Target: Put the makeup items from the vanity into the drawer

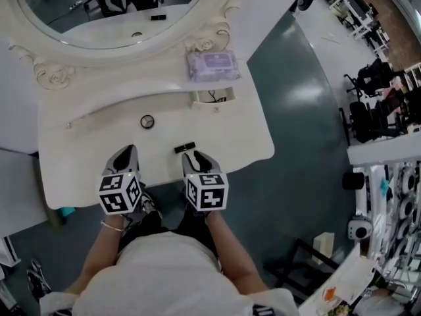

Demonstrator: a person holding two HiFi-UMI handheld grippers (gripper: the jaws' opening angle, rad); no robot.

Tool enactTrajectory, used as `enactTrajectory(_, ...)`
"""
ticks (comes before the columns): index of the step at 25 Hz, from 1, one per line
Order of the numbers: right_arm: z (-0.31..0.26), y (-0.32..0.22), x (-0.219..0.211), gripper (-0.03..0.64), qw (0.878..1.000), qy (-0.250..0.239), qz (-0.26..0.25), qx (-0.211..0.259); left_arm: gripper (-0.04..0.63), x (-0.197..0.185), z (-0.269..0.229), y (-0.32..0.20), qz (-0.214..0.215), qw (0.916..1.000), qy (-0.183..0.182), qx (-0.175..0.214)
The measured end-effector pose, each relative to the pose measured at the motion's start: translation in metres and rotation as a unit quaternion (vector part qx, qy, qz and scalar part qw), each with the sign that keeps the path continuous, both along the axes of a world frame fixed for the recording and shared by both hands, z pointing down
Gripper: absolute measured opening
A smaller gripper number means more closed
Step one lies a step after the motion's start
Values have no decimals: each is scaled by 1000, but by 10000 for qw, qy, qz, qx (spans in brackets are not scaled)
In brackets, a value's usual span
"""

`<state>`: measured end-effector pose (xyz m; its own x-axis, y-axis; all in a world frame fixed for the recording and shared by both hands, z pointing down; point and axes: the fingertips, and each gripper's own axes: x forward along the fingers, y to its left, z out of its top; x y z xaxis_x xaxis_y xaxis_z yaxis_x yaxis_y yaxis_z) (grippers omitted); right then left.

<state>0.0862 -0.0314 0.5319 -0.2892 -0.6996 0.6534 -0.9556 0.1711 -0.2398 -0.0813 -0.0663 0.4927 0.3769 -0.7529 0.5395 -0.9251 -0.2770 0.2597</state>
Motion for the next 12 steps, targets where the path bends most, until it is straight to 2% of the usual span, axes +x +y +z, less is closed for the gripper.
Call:
enactTrajectory(4,12,-2,-11,186,9998,162,-99,-74,3,-14,7,1,-114,9999,-17,-71)
enactTrajectory(12,39,-11,-11,269,9978,636,-51,-180,3,-31,27,4,-311,9990,-65,-311)
